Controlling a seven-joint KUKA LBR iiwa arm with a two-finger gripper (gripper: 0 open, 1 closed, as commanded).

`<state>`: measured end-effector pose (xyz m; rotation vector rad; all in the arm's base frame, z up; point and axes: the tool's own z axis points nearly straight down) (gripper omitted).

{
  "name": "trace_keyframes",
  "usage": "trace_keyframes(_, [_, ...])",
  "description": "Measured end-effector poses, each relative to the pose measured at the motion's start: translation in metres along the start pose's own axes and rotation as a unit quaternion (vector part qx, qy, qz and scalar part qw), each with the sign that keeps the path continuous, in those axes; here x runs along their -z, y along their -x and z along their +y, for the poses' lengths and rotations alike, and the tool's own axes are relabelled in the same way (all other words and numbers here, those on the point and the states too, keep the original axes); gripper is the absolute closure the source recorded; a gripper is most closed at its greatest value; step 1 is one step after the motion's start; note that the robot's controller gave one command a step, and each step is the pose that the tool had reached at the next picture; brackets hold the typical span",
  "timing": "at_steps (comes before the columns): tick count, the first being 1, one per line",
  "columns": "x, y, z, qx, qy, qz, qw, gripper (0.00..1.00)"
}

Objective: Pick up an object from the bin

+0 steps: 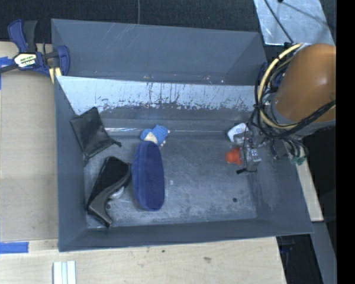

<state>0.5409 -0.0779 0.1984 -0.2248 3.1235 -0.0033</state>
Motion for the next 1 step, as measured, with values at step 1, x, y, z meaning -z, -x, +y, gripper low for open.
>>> trace_keyframes(1, [0.0993,0.0483,-0.0185,-0.011,-0.001,-0.0021,0.9999,1.00])
